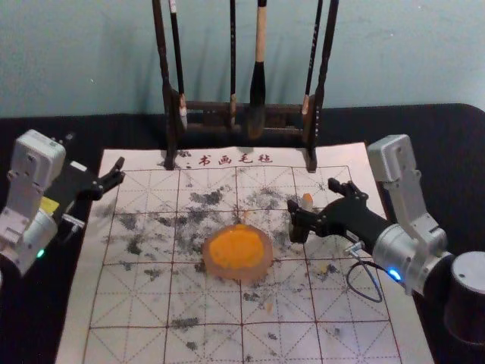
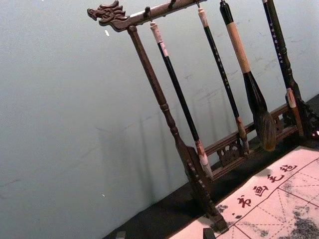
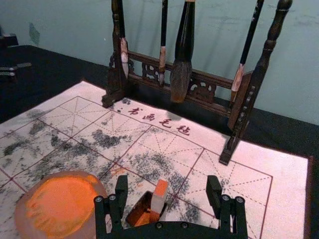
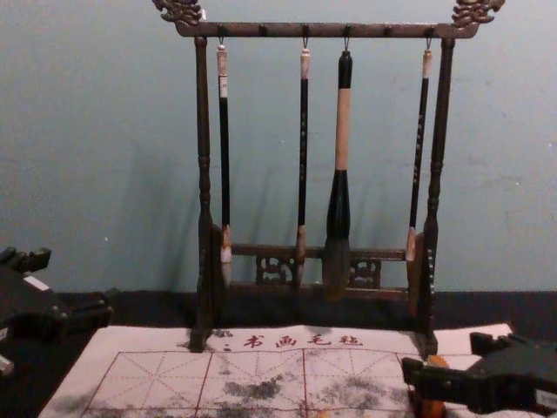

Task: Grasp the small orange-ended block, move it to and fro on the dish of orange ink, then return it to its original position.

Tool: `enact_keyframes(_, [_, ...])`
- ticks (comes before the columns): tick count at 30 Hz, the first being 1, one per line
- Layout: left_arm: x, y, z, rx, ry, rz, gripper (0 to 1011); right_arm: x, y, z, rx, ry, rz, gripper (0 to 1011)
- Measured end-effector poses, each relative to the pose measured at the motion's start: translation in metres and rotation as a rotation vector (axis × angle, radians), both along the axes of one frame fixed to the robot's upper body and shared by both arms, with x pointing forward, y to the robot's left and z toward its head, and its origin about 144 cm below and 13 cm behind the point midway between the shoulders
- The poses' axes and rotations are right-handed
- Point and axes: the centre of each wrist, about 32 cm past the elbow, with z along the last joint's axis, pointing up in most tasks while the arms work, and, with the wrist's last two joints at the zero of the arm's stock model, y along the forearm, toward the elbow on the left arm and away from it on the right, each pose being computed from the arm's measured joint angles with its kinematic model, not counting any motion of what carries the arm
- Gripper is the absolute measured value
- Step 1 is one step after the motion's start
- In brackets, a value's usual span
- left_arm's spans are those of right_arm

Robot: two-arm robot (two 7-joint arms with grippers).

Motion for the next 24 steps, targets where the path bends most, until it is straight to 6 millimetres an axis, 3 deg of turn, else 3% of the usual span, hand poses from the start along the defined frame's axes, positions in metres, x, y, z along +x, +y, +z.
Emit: enact_keyframes(24, [0.000, 0.000, 0.000, 0.000, 0.000, 0.000, 1001, 0.010, 0.013, -0.008, -0.032, 0.006, -0.023, 1002])
